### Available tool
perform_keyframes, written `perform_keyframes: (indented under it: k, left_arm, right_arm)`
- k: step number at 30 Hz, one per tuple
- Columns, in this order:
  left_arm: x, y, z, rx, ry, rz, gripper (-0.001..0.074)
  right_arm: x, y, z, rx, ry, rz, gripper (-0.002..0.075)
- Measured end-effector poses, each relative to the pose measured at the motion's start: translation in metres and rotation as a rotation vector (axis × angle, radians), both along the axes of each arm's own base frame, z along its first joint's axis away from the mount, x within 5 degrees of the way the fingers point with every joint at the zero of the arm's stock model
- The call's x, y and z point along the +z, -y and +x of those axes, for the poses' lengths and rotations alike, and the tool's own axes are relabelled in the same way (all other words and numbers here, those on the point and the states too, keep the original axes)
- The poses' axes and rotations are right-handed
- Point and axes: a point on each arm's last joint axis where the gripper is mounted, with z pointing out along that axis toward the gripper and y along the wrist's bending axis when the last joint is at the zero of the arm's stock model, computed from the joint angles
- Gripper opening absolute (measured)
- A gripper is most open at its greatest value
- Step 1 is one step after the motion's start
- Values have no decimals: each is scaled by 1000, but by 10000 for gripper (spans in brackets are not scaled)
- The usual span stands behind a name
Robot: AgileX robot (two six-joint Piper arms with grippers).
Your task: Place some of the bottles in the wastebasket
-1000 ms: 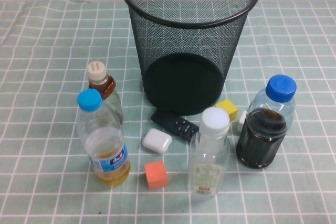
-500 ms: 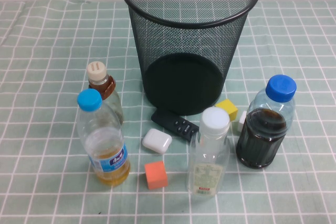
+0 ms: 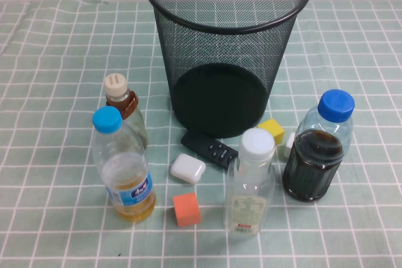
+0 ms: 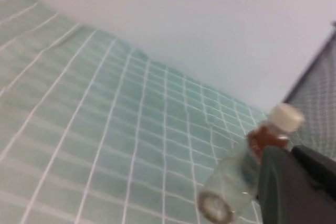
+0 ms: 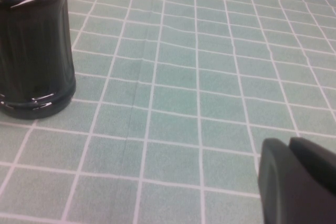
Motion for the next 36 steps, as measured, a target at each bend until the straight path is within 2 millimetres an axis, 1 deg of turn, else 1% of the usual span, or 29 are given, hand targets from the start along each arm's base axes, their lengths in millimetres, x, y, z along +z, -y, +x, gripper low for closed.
perform_keyframes:
  k: [1, 3, 4, 6, 9, 11, 12, 15, 18, 19, 21, 25, 27, 30, 32, 34, 36]
  left_arm:
    - [13, 1, -2, -21, -18, 41, -5]
    - [52, 3, -2, -69, -70, 150, -5]
    - [66, 5, 0, -94, -101, 188, -5]
    - [101, 9, 12, -158, -184, 291, -5]
    - [146, 20, 45, -262, -256, 447, -5]
    - [167, 28, 69, -318, -299, 526, -5]
    - [177, 32, 83, -343, -319, 564, -5]
    - [194, 43, 122, -404, -351, 654, -5]
    - [191, 57, 159, -505, -366, 726, -5]
    - [190, 60, 166, -534, -364, 727, -5]
    - [181, 66, 182, -603, -368, 718, -5]
    - [163, 64, 209, -733, -348, 660, -5]
    - [155, 63, 222, -823, -308, 620, -5]
    - [141, 61, 238, -930, -212, 703, -5]
    - [135, 60, 245, -963, -155, 773, 1]
    - [128, 58, 252, -980, -131, 812, 31]
    - [121, 56, 260, -975, -129, 822, 115]
  right_arm:
    - [0, 0, 0, 0, 0, 0, -7]
    - [0, 0, 0, 0, 0, 0, -7]
    - [0, 0, 0, 0, 0, 0, -7]
    - [0, 0, 0, 0, 0, 0, -7]
    - [0, 0, 0, 0, 0, 0, -7]
    - [0, 0, 0, 0, 0, 0, -7]
    - [0, 0, 0, 0, 0, 0, -7]
    - [0, 0, 0, 0, 0, 0, -7]
    - [0, 0, 0, 0, 0, 0, -7]
    - [0, 0, 0, 0, 0, 0, -7]
    - [0, 0, 0, 0, 0, 0, -7]
    - [0, 0, 0, 1, 0, -2, -7]
    - [0, 0, 0, 1, 0, -2, -7]
    - [0, 0, 0, 1, 0, -2, -7]
    - [0, 0, 0, 1, 0, -2, -7]
    - [0, 0, 0, 1, 0, -2, -7]
    - [0, 0, 0, 1, 0, -2, -7]
